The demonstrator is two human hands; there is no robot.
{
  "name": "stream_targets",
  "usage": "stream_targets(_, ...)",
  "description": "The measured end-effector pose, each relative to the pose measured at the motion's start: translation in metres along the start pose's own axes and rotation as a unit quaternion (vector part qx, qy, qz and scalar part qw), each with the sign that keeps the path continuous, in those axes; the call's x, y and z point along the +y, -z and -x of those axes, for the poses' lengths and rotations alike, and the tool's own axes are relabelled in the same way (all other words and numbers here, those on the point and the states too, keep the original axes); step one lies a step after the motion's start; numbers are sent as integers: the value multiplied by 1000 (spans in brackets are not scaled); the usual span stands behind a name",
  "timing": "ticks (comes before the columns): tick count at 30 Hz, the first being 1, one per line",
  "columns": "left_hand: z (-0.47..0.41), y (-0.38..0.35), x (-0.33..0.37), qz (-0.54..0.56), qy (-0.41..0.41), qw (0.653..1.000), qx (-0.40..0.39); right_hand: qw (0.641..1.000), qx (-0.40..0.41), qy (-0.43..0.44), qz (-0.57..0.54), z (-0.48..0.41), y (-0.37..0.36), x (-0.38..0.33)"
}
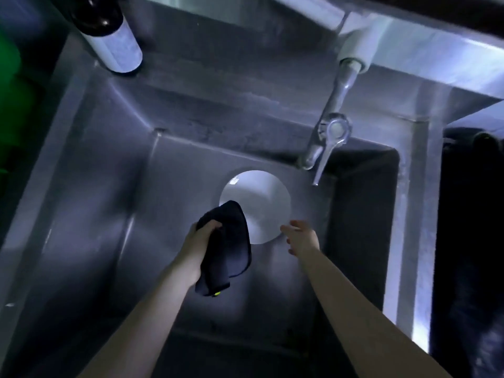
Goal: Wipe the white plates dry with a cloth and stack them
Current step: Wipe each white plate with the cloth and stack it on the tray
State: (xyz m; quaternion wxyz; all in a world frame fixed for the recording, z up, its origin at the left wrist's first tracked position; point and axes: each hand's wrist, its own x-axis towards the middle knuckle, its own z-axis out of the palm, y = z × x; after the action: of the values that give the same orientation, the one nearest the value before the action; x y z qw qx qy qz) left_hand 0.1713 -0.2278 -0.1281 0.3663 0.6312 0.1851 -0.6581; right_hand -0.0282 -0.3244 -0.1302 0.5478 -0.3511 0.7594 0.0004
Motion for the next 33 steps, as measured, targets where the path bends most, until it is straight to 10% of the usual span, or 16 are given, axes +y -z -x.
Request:
stream_targets(15, -41, 15, 7, -106, -79, 988, 81, 960, 37, -124, -247, -49, -44, 19)
stream_targets(33, 78, 50, -5, -142, -296, 943, 48, 976, -43, 57, -205, 53, 4, 11)
